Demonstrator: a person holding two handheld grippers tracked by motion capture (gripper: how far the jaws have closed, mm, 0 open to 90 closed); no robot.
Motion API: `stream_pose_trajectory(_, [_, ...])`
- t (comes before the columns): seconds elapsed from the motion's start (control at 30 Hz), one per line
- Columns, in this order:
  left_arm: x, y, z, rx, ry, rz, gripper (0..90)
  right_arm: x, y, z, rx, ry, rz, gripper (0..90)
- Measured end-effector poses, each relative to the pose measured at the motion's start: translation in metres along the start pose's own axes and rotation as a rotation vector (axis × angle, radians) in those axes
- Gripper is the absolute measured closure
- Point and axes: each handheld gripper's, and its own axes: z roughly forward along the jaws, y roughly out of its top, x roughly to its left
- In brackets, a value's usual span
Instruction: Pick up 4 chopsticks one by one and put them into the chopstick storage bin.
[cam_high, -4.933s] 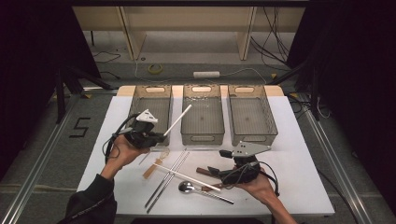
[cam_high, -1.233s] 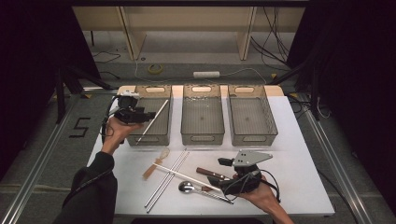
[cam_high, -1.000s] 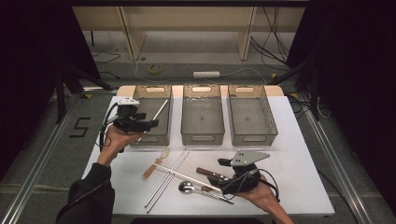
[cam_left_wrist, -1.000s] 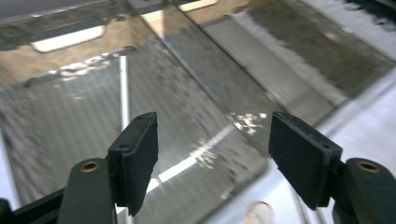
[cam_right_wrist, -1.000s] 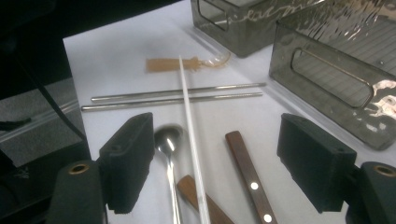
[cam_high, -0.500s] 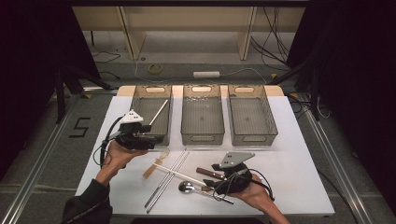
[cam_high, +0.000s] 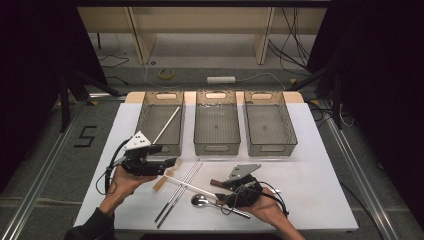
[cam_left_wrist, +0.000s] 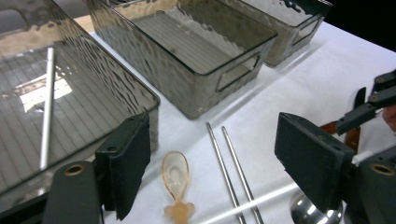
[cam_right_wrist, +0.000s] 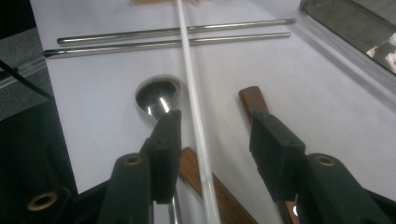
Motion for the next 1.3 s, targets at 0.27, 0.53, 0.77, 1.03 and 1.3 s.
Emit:
stream_pose_trajectory(0.27, [-0.01, -0.014, 0.003, 0.034, -0.01, 0.012, 25.9, -0.002, 0.0, 0.005, 0.026, 0.012, 0.01, 62.3])
stream_pose_trajectory(0.53, [-0.017, -0.022, 0.002, 0.04, -0.017, 0.025, 25.5, -0.003, 0.0, 0.008, 0.045, 0.022, -0.001, 69.3])
stream_pose_trajectory(0.77, [-0.02, -0.027, 0.003, 0.055, -0.02, 0.03, 25.5, -0.001, 0.0, 0.015, 0.059, 0.027, -0.006, 74.6])
stream_pose_trajectory(1.03, [-0.025, -0.03, 0.006, 0.079, -0.033, 0.04, 24.8, -0.001, 0.0, 0.022, 0.076, 0.035, -0.004, 78.0])
stream_pose_trajectory(1.3, [-0.026, -0.03, 0.006, 0.08, -0.03, 0.041, 24.7, -0.001, 0.001, 0.029, 0.093, 0.041, 0.0, 79.6])
